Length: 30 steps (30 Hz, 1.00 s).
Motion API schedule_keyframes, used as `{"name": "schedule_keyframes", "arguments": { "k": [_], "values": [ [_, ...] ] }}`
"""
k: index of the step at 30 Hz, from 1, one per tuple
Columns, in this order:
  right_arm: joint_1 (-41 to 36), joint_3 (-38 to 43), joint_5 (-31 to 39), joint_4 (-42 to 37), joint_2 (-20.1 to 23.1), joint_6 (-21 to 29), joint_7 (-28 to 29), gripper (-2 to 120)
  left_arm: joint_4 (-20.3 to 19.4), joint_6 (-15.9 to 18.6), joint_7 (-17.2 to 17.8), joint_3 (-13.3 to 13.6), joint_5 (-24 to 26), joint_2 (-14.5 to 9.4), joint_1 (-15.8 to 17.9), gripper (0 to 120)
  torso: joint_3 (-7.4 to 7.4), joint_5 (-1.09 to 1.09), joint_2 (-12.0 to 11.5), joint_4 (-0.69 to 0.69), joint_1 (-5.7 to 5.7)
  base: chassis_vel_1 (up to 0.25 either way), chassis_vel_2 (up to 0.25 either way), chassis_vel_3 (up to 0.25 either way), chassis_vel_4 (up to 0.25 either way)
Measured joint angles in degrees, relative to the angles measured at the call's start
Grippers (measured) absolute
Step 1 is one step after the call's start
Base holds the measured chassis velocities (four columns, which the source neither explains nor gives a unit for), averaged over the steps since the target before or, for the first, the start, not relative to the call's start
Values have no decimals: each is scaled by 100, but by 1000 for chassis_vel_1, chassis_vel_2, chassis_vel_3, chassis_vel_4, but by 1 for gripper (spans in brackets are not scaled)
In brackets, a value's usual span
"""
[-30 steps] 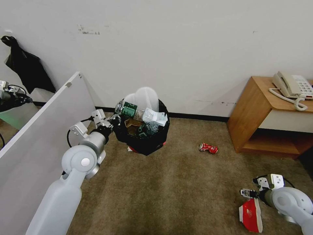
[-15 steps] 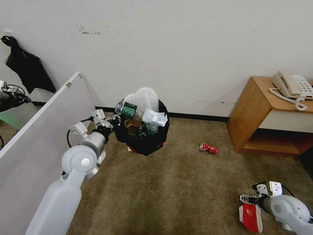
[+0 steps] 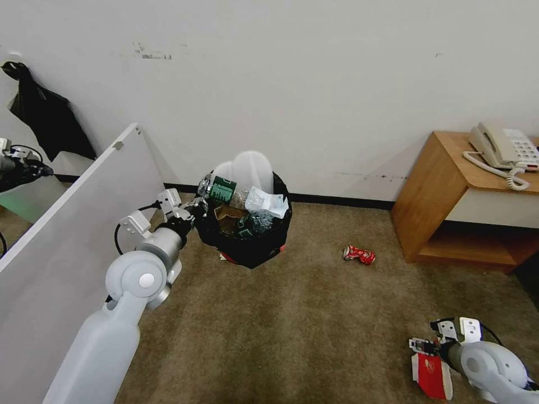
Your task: Pick up the trash bin, then pick up the garbage from the floor and place it into the trash bin.
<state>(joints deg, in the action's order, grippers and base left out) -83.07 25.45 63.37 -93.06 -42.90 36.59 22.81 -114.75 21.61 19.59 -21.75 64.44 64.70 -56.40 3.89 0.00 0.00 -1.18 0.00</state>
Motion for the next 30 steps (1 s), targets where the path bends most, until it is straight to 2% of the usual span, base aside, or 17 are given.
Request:
{"name": "schedule_keyframes", "arguments": {
  "k": [23,28,30],
  "values": [
    [125,-50,-98,247,-87,-82,-73,99,-28,0,5,24,-1,-14,-17,3,0,0,0,0,0,0,0,0,0],
    [161,-98,-161,282,-131,-108,-110,88,-23,-2,6,27,-5,-13,-6,3,0,0,0,0,0,0,0,0,0],
    [163,-96,-166,280,-123,-112,-117,86,-22,-2,6,25,-5,-14,-6,3,0,0,0,0,0,0,0,0,0]
  ]
}}
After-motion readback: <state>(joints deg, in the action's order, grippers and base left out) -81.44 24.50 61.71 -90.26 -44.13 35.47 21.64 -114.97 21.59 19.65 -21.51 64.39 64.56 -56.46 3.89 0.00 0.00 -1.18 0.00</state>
